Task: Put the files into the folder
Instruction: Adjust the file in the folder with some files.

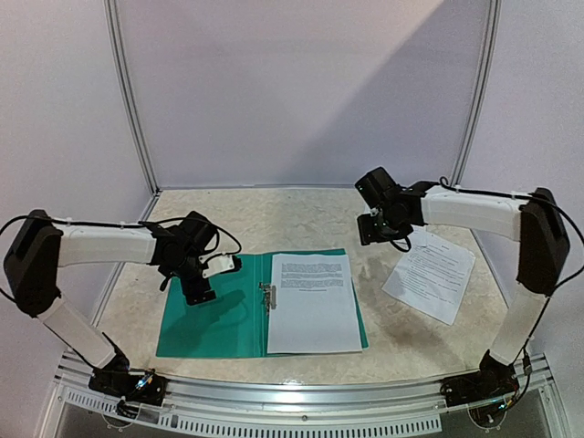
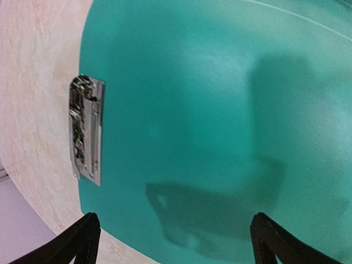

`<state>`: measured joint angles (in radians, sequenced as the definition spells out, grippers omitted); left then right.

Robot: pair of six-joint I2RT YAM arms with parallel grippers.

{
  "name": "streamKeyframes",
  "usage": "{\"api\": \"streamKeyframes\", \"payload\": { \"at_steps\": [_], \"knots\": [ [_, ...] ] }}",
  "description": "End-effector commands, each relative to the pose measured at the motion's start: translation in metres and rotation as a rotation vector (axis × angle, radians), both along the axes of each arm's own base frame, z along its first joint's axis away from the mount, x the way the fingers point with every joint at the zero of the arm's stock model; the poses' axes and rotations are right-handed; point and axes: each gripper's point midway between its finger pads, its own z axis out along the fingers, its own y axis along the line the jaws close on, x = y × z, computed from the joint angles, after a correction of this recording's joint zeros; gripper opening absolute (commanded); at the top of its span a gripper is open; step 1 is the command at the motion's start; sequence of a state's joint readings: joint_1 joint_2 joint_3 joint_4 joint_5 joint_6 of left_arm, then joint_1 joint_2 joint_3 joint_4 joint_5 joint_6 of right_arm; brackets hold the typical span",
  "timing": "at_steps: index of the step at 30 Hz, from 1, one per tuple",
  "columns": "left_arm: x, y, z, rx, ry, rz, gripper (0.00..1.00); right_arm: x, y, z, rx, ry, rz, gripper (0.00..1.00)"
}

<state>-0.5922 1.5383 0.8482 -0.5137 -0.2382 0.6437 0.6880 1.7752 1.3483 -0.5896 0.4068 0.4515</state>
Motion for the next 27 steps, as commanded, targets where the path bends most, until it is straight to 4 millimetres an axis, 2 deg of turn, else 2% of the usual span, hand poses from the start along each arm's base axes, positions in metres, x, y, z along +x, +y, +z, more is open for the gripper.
{"api": "streamKeyframes", "payload": {
  "at_steps": [1,3,7,12,17,21,27],
  "knots": [
    [0.062,-0.018,0.021,-0.013,-0.151,0.030,0.98,0.004,0.005,-0.042,-0.071,0.128,0.001,0.51],
    [0.086,-0.033,0.028,-0.041,-0.154,0.042,0.98,0.008,0.012,-0.063,-0.082,0.172,0.018,0.45],
    [0.109,-0.045,0.008,-0.026,-0.114,0.065,0.97,0.011,0.021,-0.091,-0.080,0.231,0.035,0.32],
    [0.110,-0.052,-0.019,-0.008,-0.078,0.062,0.97,0.011,0.031,-0.117,-0.069,0.289,0.056,0.25],
    [0.105,-0.055,-0.037,-0.004,-0.049,0.062,0.97,0.008,0.035,-0.138,-0.059,0.332,0.062,0.20],
    [0.098,-0.062,-0.051,-0.006,-0.008,0.049,0.97,0.009,0.040,-0.135,-0.025,0.325,0.046,0.17],
    [0.088,-0.069,-0.060,-0.006,0.031,0.036,0.96,0.017,0.053,-0.117,0.023,0.261,0.037,0.15]
  ]
}}
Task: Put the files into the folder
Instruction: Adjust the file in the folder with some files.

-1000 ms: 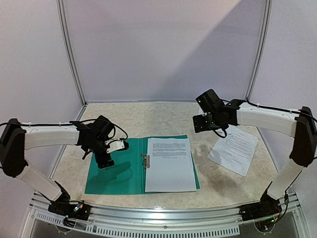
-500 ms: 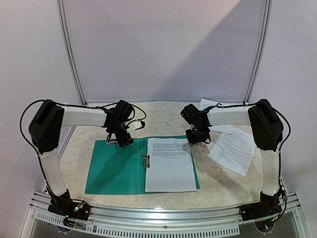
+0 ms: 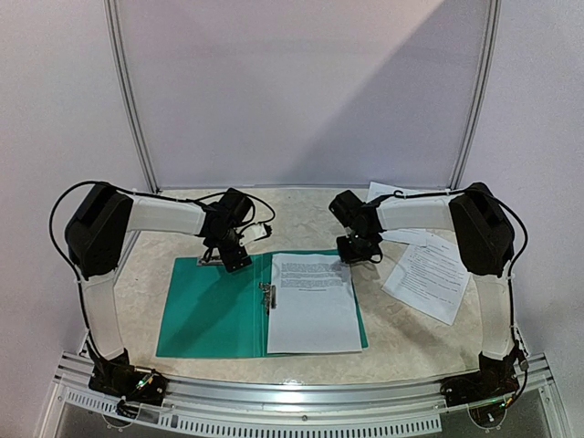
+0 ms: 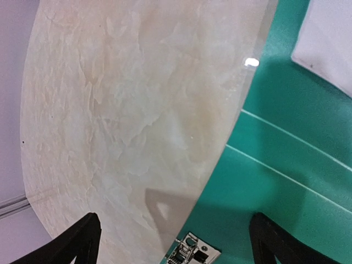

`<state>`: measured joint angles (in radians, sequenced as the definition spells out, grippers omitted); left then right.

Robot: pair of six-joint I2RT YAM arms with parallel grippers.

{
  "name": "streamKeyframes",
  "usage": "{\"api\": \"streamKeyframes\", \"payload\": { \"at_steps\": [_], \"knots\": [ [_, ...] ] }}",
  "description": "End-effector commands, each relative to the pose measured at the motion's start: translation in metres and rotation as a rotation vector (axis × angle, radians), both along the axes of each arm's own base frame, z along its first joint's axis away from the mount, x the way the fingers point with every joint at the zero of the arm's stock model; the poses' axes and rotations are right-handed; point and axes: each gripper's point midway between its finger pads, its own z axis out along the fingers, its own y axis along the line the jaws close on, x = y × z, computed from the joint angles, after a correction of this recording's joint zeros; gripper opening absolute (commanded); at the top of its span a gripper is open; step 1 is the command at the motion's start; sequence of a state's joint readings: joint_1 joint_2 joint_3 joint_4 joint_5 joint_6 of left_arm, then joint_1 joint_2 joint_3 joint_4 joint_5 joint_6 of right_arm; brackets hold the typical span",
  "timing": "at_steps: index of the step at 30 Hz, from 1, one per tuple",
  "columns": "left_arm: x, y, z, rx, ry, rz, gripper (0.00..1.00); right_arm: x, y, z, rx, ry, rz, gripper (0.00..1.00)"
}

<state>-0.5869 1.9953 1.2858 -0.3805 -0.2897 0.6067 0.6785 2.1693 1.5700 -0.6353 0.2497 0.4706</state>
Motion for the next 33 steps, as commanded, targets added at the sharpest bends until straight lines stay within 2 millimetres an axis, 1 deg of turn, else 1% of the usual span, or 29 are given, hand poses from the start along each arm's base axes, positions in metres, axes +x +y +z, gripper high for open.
{"api": "streamKeyframes", "payload": {
  "at_steps": [1,7,14,24,26,29,31,33],
  "knots": [
    [-0.034,-0.002,-0.046,0.030,0.155,-0.027,0.96,0.000,0.013,-0.004,0.045,0.000,-0.009,0.15],
    [-0.036,-0.002,-0.049,0.029,0.162,-0.029,0.96,-0.002,0.017,-0.011,0.058,0.018,-0.018,0.14],
    [-0.037,-0.002,-0.051,0.032,0.170,-0.029,0.96,0.005,0.026,0.005,0.089,-0.030,-0.025,0.14],
    [-0.037,-0.001,-0.051,0.034,0.172,-0.032,0.97,0.004,0.027,0.006,0.104,-0.028,-0.036,0.17],
    [-0.038,-0.001,-0.052,0.037,0.173,-0.033,0.97,0.004,0.024,0.006,0.088,-0.031,-0.042,0.18],
    [-0.038,0.000,-0.052,0.040,0.171,-0.037,0.97,0.005,0.015,0.012,0.049,-0.052,-0.052,0.20],
    [-0.038,0.001,-0.052,0.041,0.172,-0.036,0.97,0.008,0.013,0.022,0.042,-0.078,-0.051,0.23],
    [-0.038,0.001,-0.051,0.040,0.172,-0.035,0.97,0.013,0.015,0.036,0.054,-0.115,-0.033,0.26]
  ]
}}
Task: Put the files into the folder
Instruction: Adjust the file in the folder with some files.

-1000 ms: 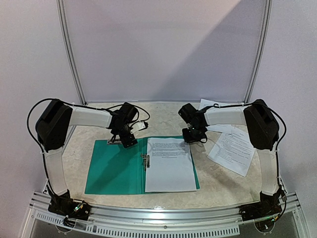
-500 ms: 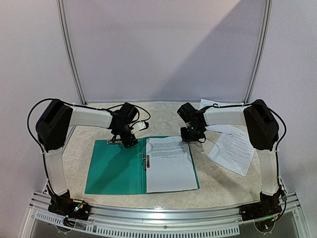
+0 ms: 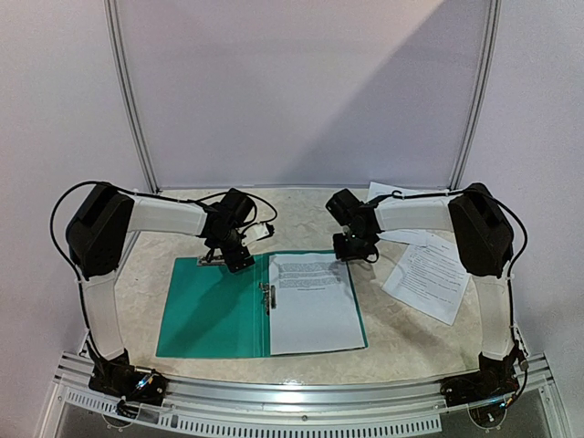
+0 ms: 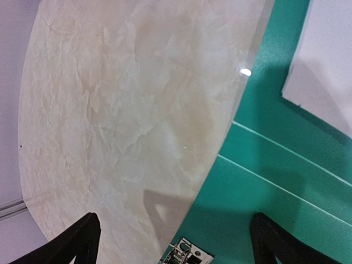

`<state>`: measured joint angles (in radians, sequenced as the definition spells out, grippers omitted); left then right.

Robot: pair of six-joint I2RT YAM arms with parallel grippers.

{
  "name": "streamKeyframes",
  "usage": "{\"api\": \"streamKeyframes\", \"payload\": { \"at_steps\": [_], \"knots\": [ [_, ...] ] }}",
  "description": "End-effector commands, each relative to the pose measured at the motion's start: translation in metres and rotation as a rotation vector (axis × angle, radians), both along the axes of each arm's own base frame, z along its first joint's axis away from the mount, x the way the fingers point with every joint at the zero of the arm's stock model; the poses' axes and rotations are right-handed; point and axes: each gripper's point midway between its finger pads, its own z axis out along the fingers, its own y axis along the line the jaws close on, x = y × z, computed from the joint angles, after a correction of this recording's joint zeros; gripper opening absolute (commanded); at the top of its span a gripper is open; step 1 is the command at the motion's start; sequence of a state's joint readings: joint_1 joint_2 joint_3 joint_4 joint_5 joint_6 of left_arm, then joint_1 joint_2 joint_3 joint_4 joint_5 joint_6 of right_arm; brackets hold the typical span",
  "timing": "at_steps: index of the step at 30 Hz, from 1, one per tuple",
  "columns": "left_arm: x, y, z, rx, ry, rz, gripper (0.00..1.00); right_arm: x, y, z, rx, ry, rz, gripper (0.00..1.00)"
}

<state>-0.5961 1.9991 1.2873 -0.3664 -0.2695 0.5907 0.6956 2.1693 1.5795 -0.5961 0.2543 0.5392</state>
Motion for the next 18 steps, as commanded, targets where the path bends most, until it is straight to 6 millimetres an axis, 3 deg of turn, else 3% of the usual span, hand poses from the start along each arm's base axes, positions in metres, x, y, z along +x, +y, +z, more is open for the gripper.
{"api": "streamKeyframes", "payload": {
  "at_steps": [1,7,13,15,16,18],
  "knots": [
    [-0.037,0.010,-0.050,0.068,0.173,-0.033,0.97,0.011,0.006,0.042,0.016,-0.108,0.031,0.27],
    [-0.033,0.010,-0.030,0.010,0.160,-0.018,0.97,0.013,0.047,0.123,0.126,-0.305,0.247,0.35],
    [-0.031,0.005,0.003,-0.081,0.152,-0.021,0.98,-0.020,0.101,0.188,0.144,-0.583,0.620,0.65],
    [-0.029,0.007,0.014,-0.117,0.155,-0.010,0.99,-0.035,0.119,0.206,0.168,-0.671,0.768,0.81],
    [-0.029,0.009,0.018,-0.135,0.161,-0.004,0.99,-0.041,0.126,0.213,0.178,-0.712,0.840,0.94],
    [-0.028,0.014,0.029,-0.175,0.167,0.012,0.99,-0.054,0.142,0.228,0.251,-0.785,0.957,0.99]
  ]
}}
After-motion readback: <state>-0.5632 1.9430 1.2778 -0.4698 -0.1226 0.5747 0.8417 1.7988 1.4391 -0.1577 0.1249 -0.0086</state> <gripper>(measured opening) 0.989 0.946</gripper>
